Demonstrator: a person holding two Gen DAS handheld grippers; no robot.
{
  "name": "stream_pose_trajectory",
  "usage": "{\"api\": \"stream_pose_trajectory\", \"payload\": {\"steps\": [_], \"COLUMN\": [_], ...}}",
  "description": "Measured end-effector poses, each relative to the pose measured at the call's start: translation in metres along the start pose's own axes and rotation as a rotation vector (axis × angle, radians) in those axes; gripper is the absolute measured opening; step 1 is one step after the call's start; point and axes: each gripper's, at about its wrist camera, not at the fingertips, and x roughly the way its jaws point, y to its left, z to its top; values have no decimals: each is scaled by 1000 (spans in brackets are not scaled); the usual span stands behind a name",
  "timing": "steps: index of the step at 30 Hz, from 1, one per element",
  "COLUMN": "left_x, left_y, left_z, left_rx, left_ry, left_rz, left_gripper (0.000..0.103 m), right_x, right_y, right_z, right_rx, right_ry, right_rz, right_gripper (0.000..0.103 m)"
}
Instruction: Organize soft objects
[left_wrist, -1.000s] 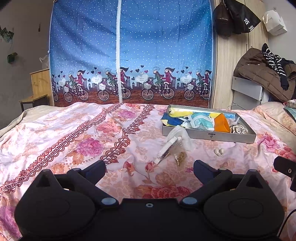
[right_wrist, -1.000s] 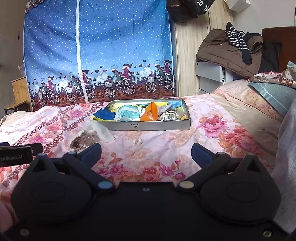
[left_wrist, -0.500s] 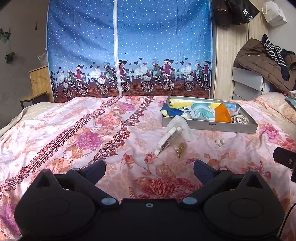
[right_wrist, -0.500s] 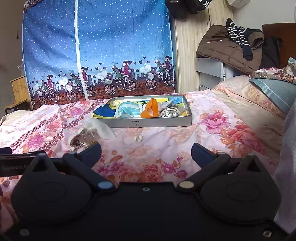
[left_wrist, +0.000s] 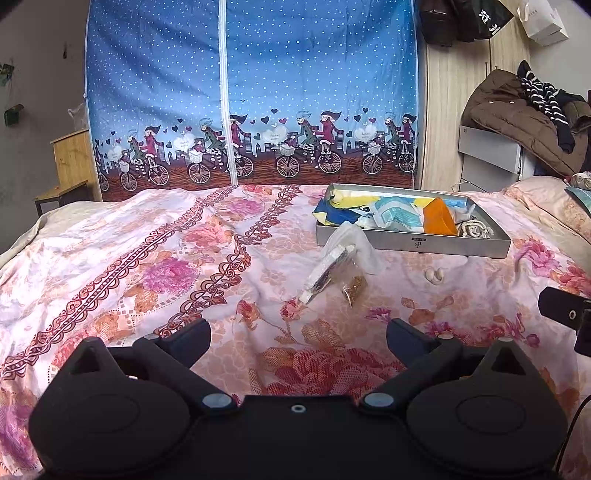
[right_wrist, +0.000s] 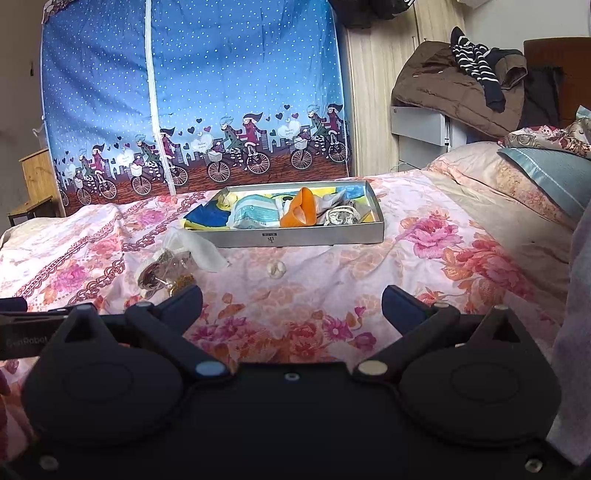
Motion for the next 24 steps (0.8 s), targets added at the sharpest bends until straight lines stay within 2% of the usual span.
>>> {"api": "stream_pose_trajectory", "payload": {"steps": [14, 19, 24], "left_x": [12, 17, 28], "left_y": [-1, 7, 17], "left_z": [-1, 1, 3], "left_rx": [-17, -61, -131], "left_ry": [26, 37, 68], "left_rz": [-36, -48, -91], "left_gripper": [101, 101, 101], "right_x": [11, 16, 29], "right_y": [6, 7, 9], "right_z": [-2, -2, -2], "right_rx": [-28, -27, -45], "right_ry": [45, 61, 100], "right_rz": [8, 8, 10], "right_gripper": [103, 103, 103]}}
